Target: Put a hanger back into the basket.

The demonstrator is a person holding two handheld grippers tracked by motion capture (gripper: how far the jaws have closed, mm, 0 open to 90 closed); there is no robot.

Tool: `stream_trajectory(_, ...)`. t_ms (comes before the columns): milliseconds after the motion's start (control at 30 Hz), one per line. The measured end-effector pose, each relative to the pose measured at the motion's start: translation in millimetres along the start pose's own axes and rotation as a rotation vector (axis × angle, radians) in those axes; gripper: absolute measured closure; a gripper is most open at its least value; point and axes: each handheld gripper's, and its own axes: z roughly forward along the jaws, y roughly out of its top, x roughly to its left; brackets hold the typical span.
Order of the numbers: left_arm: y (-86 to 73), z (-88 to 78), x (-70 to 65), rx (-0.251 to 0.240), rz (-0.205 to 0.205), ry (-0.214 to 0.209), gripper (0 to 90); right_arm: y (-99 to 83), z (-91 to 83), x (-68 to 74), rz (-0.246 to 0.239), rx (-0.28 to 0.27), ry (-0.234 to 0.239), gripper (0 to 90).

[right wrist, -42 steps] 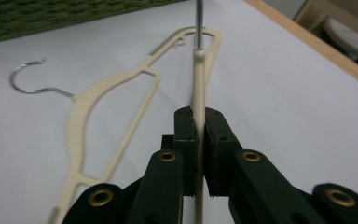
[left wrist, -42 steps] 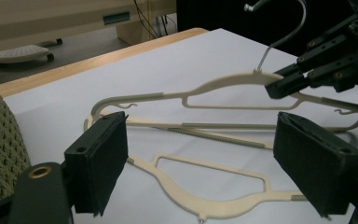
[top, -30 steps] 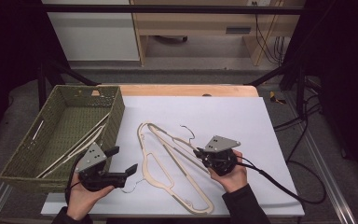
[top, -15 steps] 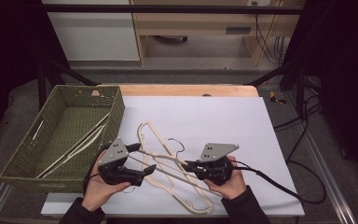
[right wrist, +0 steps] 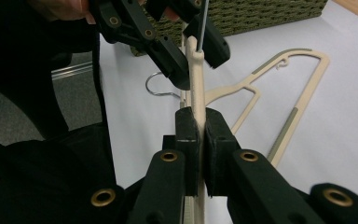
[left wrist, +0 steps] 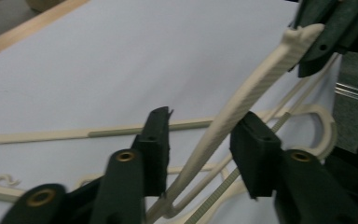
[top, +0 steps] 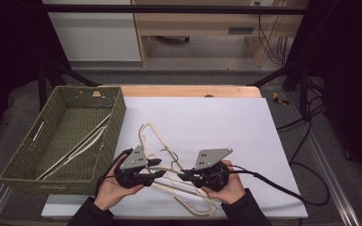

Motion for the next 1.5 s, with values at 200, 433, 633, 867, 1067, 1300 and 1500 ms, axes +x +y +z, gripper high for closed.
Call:
stream_trajectory(200, 1.1, -2.1, -4.3, 0.038, 0.034, 0.01, 69.1, -0.6, 1.1, -1.0, -0.003, -0.001, -0.012, 83.7)
stream_trajectory(433, 3.3, -3.6, -12.3, 0.034, 0.034, 0.0, 78.4, -1.4, -0.4, -2.3, -0.018, -0.021, -0.12, 71.9)
stream_trajectory(633, 3.0, 0.2, -18.6, 0.035, 0.018, -0.042, 83.7, -3.0, -0.7, -4.7, -0.013, -0.05, -0.17, 57.9)
stream_trajectory(867, 1.4, -0.4, -17.9, 0.026, -0.02, -0.03, 86.4, -5.2, -6.6, -7.1, 0.005, -0.076, -0.205, 43.4)
stream_trajectory(1067, 2.6, -13.0, -12.3, -0.012, -0.047, 0.02, 86.4, -11.4, -24.4, -13.9, 0.057, -0.115, -0.253, 31.5)
stream_trajectory(1300, 10.8, -38.3, -10.3, -0.086, -0.063, 0.065, 86.4, -22.7, -43.1, -24.6, 0.127, -0.146, -0.332, 18.4)
stream_trajectory(1500, 21.0, -68.6, -6.6, -0.152, -0.051, 0.105, 86.4, -32.3, -56.3, -32.3, 0.197, -0.2, -0.362, 13.5)
